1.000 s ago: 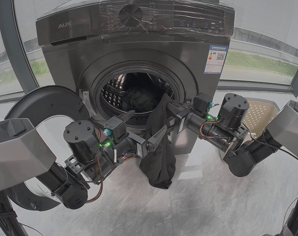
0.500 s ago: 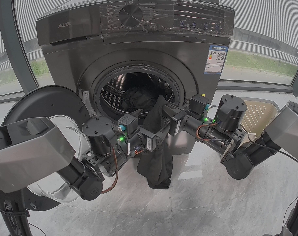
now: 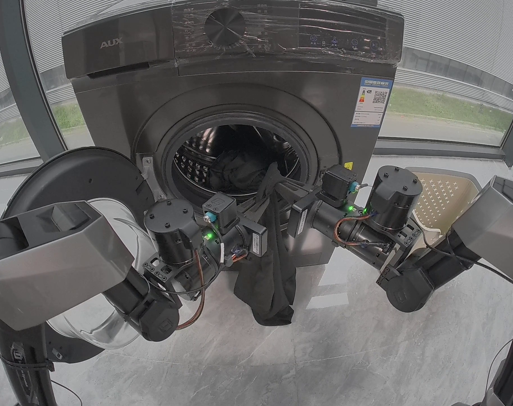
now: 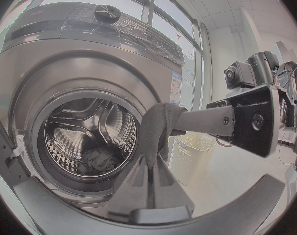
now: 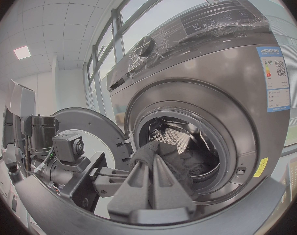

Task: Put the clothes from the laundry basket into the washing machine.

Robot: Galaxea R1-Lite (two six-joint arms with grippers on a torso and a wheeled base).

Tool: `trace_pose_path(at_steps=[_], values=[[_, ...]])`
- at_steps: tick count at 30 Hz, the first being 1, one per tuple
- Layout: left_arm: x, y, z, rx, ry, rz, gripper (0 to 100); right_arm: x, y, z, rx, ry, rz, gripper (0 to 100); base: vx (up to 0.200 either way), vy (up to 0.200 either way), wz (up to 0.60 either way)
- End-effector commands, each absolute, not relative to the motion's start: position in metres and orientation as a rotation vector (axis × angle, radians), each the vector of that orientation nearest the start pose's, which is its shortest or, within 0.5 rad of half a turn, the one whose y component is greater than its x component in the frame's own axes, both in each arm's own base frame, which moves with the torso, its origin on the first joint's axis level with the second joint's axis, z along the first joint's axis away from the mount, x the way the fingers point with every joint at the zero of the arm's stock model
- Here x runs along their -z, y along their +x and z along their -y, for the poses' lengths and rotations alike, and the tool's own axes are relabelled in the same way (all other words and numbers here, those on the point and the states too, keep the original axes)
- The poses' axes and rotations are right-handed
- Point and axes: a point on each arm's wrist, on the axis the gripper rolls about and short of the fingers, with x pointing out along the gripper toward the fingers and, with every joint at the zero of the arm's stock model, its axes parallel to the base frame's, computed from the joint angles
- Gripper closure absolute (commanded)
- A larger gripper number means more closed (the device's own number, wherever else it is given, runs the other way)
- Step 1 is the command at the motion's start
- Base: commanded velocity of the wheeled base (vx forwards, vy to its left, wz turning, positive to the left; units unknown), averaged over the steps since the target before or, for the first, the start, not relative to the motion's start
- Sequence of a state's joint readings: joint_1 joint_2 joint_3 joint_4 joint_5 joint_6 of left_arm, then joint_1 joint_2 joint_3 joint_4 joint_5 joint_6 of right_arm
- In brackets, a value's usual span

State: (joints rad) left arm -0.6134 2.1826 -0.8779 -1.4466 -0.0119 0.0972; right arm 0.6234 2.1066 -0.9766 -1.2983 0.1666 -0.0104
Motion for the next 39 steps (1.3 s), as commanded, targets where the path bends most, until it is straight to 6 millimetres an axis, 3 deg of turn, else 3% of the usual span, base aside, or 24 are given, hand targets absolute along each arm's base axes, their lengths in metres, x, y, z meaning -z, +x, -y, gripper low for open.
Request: trace_pose_path(at_steps=[1,2,6,10,13,14,17,22,26,27,32,39], values=[[-0.114,0.317,0.223,0.616,0.052,0.169,100,-0.148,0.319,-0.238,-0.797,0.03,0.169,100,0.0,0.0,0.0],[-0.116,0.315,0.222,0.615,0.051,0.173,100,-0.147,0.318,-0.238,-0.795,0.032,0.165,0,0.0,0.0,0.0],[-0.123,0.313,0.212,0.601,0.046,0.183,100,-0.151,0.317,-0.242,-0.777,0.06,0.176,0,0.0,0.0,0.0],[-0.139,0.312,0.191,0.568,0.038,0.209,100,-0.162,0.32,-0.231,-0.736,0.092,0.2,0,0.0,0.0,0.0],[-0.141,0.311,0.189,0.565,0.038,0.212,100,-0.165,0.32,-0.229,-0.73,0.094,0.206,0,0.0,0.0,0.0],[-0.147,0.305,0.174,0.563,0.042,0.218,100,-0.175,0.325,-0.208,-0.676,0.101,0.225,0,0.0,0.0,0.0],[-0.151,0.296,0.166,0.569,0.044,0.22,100,-0.178,0.329,-0.192,-0.636,0.118,0.216,0,0.0,0.0,0.0],[-0.157,0.285,0.16,0.569,0.034,0.261,100,-0.158,0.335,-0.175,-0.58,0.108,0.144,0,0.0,0.0,0.0],[-0.161,0.277,0.157,0.587,0.03,0.275,100,-0.123,0.333,-0.174,-0.589,0.078,0.017,0,0.0,0.0,0.0],[-0.161,0.277,0.157,0.587,0.03,0.275,100,-0.121,0.333,-0.174,-0.588,0.078,0.012,0,0.0,0.0,0.0],[-0.172,0.271,0.156,0.594,0.007,0.306,100,-0.069,0.341,-0.179,-0.637,0.049,-0.123,0,0.0,0.0,0.0],[-0.178,0.264,0.156,0.604,-0.001,0.319,100,-0.031,0.357,-0.193,-0.663,0.04,-0.189,0,0.0,0.0,0.0]])
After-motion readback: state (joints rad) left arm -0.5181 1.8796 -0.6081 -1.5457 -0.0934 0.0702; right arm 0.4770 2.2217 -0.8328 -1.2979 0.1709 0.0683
